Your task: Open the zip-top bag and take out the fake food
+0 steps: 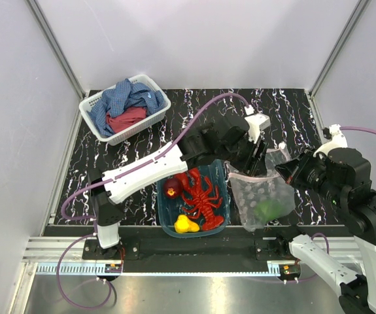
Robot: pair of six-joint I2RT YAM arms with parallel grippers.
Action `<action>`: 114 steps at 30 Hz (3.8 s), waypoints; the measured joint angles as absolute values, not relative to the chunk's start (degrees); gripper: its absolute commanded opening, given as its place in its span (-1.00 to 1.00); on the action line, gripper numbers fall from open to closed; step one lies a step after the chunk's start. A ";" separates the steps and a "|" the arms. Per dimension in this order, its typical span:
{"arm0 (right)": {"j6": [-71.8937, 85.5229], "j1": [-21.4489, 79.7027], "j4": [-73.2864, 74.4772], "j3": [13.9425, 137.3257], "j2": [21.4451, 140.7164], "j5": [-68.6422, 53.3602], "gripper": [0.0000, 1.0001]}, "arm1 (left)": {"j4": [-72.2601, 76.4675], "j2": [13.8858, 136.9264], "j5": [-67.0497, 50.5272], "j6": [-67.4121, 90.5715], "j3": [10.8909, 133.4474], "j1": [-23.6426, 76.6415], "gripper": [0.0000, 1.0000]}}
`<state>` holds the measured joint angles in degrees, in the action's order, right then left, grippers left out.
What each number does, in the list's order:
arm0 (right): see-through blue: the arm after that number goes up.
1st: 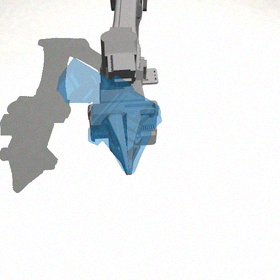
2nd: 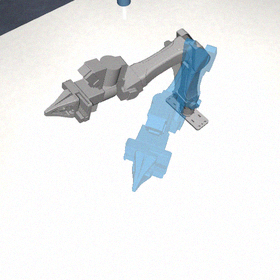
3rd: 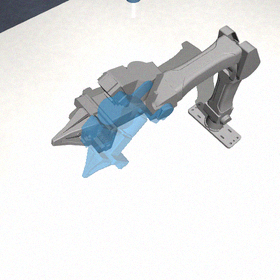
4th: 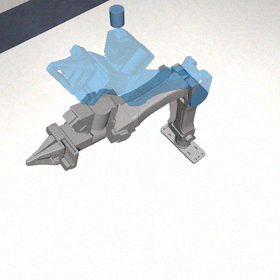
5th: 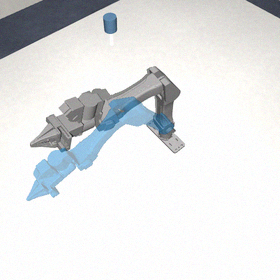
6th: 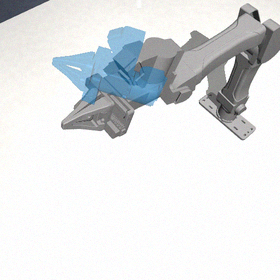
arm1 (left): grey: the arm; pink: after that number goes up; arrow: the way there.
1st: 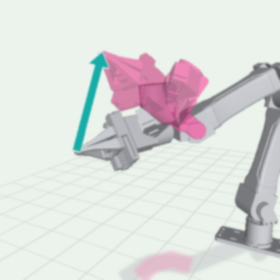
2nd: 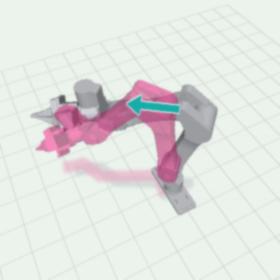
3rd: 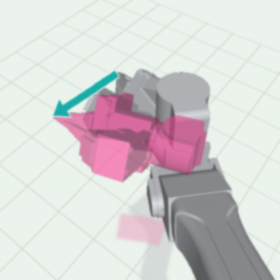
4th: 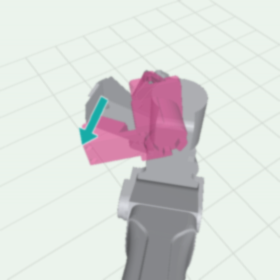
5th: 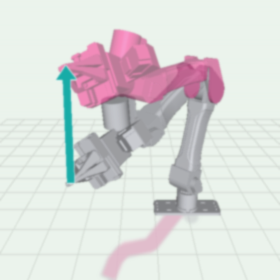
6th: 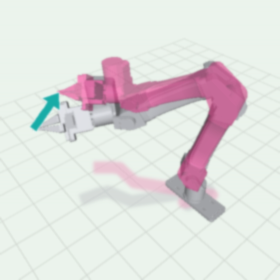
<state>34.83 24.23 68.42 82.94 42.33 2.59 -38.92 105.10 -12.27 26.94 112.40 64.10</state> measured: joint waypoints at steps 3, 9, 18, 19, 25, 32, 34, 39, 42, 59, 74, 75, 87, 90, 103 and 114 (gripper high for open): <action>34.09 24.23 69.45 82.98 42.37 3.01 -1.00 | -42.70 105.14 -5.50 28.01 114.74 64.84 -1.00; 32.34 24.23 70.52 83.00 43.11 4.43 -1.00 | -44.34 104.42 -1.50 30.28 118.24 66.22 -1.00; 31.68 24.23 73.32 82.87 43.20 6.66 -1.00 | -43.66 87.64 2.24 31.18 101.93 61.30 -1.00; 31.68 24.23 73.45 82.87 43.18 6.70 -1.00 | -43.33 84.53 2.66 31.68 98.24 59.24 -0.95; 31.73 24.23 75.26 82.87 42.87 6.92 -1.00 | -41.25 75.40 3.20 33.39 80.29 48.05 -0.93; 32.05 24.23 76.47 82.94 42.70 6.87 -1.00 | -36.88 90.37 0.34 32.38 76.60 46.57 -0.90; 32.42 24.23 76.55 82.94 42.63 6.85 -1.00 | -35.22 95.22 -0.34 31.75 76.44 46.57 -0.81; 33.17 24.23 76.84 83.07 42.39 6.81 -1.00 | -33.87 105.58 -0.67 29.98 79.59 46.57 -0.05; 33.47 24.23 77.36 83.33 42.17 6.83 -1.00 | -33.65 109.84 -0.67 28.69 83.26 46.57 0.47; 33.89 24.23 77.91 83.35 41.98 6.31 -1.00 | -36.18 94.63 -4.47 26.70 85.34 47.40 0.11; 33.50 24.23 74.67 84.33 49.04 0.08 -1.00 | -30.02 89.30 -7.33 28.82 100.79 65.28 -0.94; 33.52 24.23 74.63 84.75 49.47 -0.40 -1.00 | -30.35 90.56 -7.22 28.84 100.79 65.49 -0.95; 34.35 24.23 72.49 85.58 51.40 -5.87 -1.00 | -37.32 101.25 -4.69 28.47 103.33 67.02 -1.00; 35.00 24.23 71.18 85.17 51.96 -7.20 -1.00 | -38.02 102.69 -2.22 28.47 104.49 67.48 -1.00; 39.33 24.23 68.31 83.83 53.89 -9.32 -1.00 | -42.13 103.26 11.27 32.97 106.74 71.02 -0.98; 41.60 23.88 67.55 78.98 51.66 -7.42 -1.00 | -38.72 106.08 10.68 34.00 102.15 70.72 -0.81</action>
<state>41.60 23.88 67.55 78.98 51.66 -7.42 -38.72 106.08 10.68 34.00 102.15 70.72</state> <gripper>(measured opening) 0.009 0.036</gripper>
